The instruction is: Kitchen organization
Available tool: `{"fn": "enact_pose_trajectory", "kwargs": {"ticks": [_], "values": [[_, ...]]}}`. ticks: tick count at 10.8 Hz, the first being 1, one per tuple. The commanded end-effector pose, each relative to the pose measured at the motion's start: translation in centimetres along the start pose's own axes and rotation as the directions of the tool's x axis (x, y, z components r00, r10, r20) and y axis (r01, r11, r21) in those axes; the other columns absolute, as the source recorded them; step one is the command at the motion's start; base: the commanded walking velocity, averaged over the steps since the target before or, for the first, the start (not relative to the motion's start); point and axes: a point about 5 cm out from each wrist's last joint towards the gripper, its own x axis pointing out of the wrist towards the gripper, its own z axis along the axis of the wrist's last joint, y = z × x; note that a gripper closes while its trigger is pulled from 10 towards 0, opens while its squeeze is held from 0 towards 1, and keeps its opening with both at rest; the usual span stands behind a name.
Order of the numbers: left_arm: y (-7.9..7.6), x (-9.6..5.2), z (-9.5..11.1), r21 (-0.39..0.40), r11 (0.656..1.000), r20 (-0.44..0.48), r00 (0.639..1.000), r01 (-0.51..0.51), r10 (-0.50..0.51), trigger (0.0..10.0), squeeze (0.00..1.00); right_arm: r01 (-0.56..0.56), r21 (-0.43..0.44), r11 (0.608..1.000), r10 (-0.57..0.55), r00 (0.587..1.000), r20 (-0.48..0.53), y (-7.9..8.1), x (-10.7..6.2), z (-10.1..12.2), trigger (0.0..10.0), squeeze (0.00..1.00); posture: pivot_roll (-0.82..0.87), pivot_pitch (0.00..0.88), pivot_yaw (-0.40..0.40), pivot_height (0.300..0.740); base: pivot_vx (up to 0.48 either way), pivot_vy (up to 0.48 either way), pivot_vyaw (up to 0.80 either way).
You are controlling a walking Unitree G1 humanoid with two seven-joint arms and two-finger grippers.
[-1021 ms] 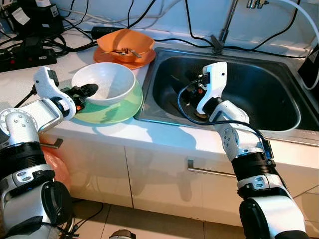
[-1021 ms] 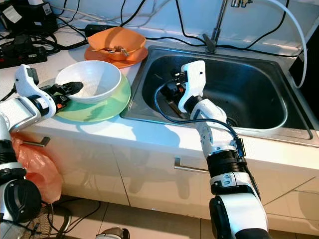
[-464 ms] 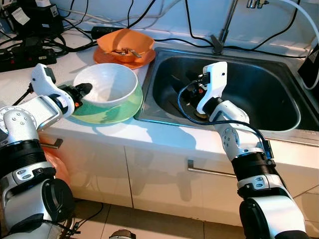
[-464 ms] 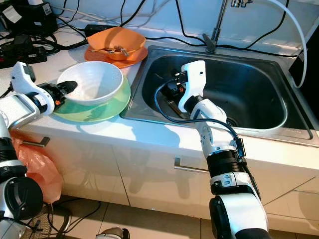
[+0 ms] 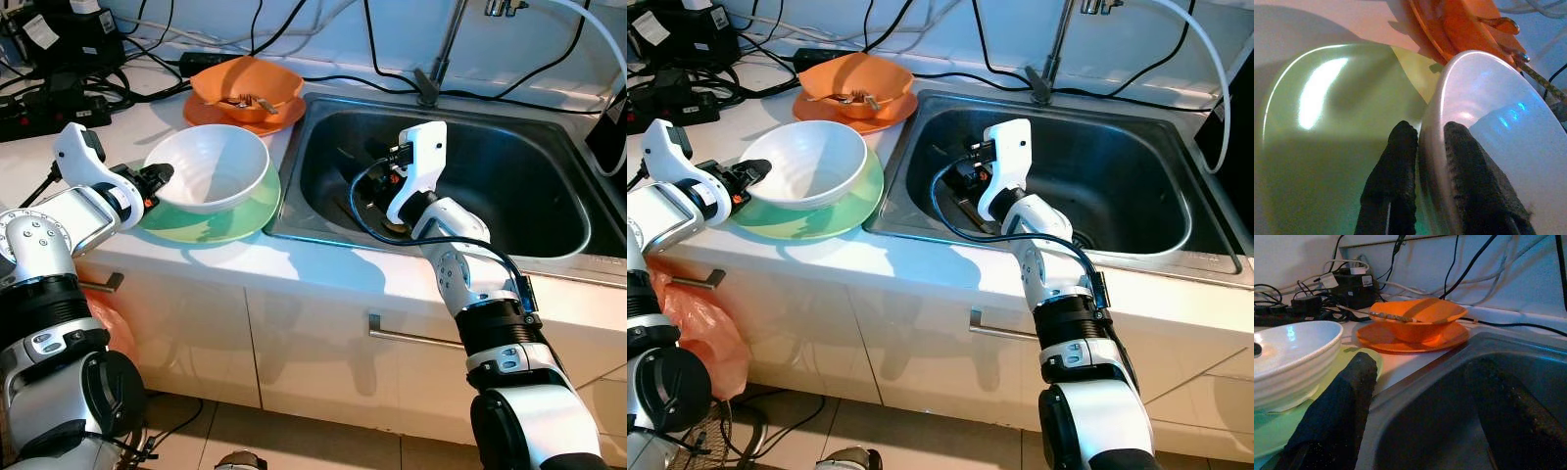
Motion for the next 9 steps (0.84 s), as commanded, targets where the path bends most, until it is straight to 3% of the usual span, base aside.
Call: {"fn": "enact_pose_trajectory", "kwargs": {"ticks": [1,3,5,6,7,9], "values": [[-0.6,0.2,0.0,0.015,1.000,-0.006,1.000,0.000,0.000,0.0,0.00,0.008,-0.012,1.000,-0.008,1.000,0.010,-0.2,0.1,0.6,10.0,0.00,0.17,0.032,-0.005,0.740,0.000,0.000,0.00],[-0.7,0.2,-0.2,0.051,0.999,-0.004,1.000,-0.005,0.005,0.0,0.00,0.009,-0.009,1.000,-0.009,1.000,0.009,-0.2,0.1,0.5,10.0,0.00,0.17,0.031,-0.007,0.740,0.000,0.000,0.00],[-1.1,0.2,-0.4,0.265,0.964,0.098,0.995,-0.029,0.003,0.0,0.00,0.004,-0.003,1.000,-0.004,1.000,0.010,-0.2,0.2,0.6,10.0,0.00,0.17,0.032,-0.013,0.740,0.000,0.000,0.00],[-1.4,0.2,-0.5,0.303,0.953,0.117,0.993,-0.023,-0.014,0.0,0.00,0.003,-0.002,1.000,-0.003,1.000,0.011,-0.2,0.1,0.6,10.0,0.00,0.16,0.031,-0.016,0.740,0.000,0.000,0.00],[-2.8,0.2,-1.5,0.365,0.930,0.162,0.982,0.031,-0.097,0.0,0.00,-0.005,0.042,0.999,0.003,1.000,0.026,-0.1,0.3,1.0,10.0,0.00,0.16,0.031,-0.016,0.740,0.000,0.000,0.00],[-3.8,0.2,-2.3,0.468,0.882,0.210,0.964,0.049,-0.165,0.0,0.00,-0.025,0.126,0.992,0.018,0.998,0.057,0.0,0.4,1.8,10.0,0.00,0.16,0.029,-0.021,0.740,0.000,0.000,0.00]]}}
